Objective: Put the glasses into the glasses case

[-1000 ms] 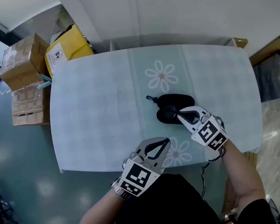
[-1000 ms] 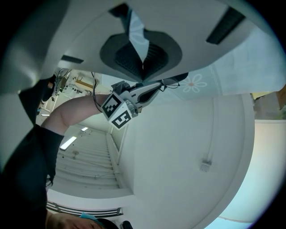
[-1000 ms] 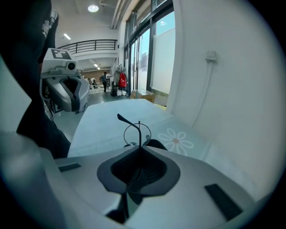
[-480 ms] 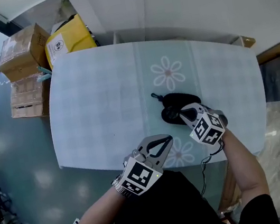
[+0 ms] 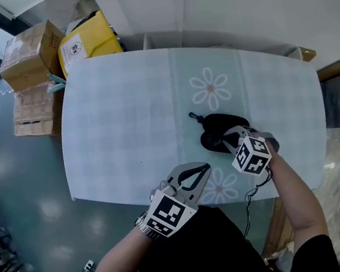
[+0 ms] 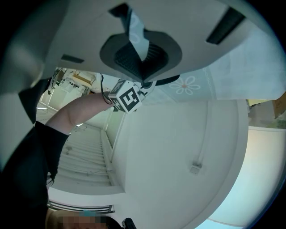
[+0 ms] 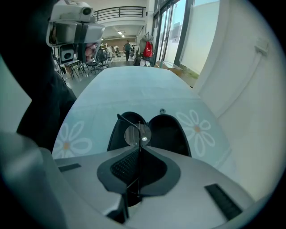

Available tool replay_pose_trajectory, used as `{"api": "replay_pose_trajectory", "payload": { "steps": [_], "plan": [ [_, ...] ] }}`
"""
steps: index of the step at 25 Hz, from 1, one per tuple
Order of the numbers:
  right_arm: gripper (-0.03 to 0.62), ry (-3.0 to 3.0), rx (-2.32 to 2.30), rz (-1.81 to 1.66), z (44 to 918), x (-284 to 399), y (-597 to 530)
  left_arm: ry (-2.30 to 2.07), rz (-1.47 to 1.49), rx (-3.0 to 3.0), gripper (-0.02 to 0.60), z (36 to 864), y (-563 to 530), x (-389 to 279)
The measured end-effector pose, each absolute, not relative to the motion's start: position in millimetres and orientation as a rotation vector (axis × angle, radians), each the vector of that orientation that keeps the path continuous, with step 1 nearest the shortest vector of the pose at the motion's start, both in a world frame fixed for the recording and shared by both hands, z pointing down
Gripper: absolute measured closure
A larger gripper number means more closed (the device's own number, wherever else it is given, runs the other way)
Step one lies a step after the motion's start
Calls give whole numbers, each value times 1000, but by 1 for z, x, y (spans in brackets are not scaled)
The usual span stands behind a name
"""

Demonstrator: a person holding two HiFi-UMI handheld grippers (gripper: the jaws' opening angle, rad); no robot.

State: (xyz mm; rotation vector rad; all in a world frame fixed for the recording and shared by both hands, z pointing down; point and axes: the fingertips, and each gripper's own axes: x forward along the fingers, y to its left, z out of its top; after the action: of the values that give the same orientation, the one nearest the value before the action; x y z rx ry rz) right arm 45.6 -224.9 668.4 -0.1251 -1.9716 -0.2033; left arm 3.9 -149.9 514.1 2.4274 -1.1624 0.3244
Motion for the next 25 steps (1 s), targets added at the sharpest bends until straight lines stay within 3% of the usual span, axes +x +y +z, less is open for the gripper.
{"api": "replay_pose_trajectory", "payload": {
  "steps": [18,22,25],
  "plan": [
    [559,-1924,-176,-174,680,42,-222,-1173,312,2401,554,516,-151,-5],
    [503,-1911,-179,-201,678,43,-219,-1169,311,2399,554,516,-146,-5],
    [499,-1922,-155,-222,673,43,-219,-1169,310,2405,554,515,-143,-3]
  ]
}}
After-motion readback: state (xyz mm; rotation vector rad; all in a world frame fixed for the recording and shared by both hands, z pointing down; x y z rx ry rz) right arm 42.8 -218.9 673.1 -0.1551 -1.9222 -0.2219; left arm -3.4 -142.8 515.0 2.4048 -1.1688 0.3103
